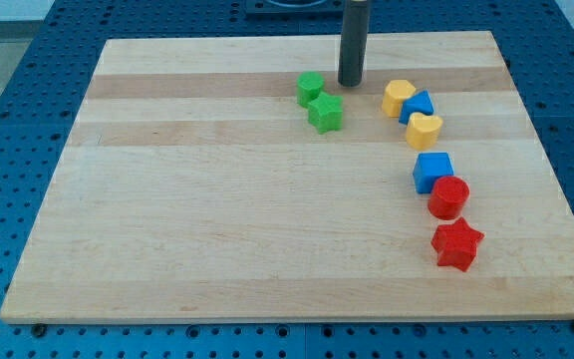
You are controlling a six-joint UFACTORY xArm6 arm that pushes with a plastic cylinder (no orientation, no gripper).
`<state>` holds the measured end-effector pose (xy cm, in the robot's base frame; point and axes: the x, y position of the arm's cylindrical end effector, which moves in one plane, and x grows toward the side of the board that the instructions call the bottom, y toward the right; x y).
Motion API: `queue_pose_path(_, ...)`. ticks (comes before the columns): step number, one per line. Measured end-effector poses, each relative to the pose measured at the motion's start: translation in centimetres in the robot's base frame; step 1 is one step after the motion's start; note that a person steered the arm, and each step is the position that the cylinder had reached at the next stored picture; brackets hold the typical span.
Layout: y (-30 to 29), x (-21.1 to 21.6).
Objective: Push the green blocks slightly down
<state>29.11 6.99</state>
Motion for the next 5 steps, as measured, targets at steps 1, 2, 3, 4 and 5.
queue_pose_path(1,-2.1,0.0)
queue_pose_path(2,-5.5,0.7)
queue_pose_path(3,-6.2,2.2)
queue_pose_path(4,-6.2,2.3)
queue_pose_path(5,-5.1,1.9)
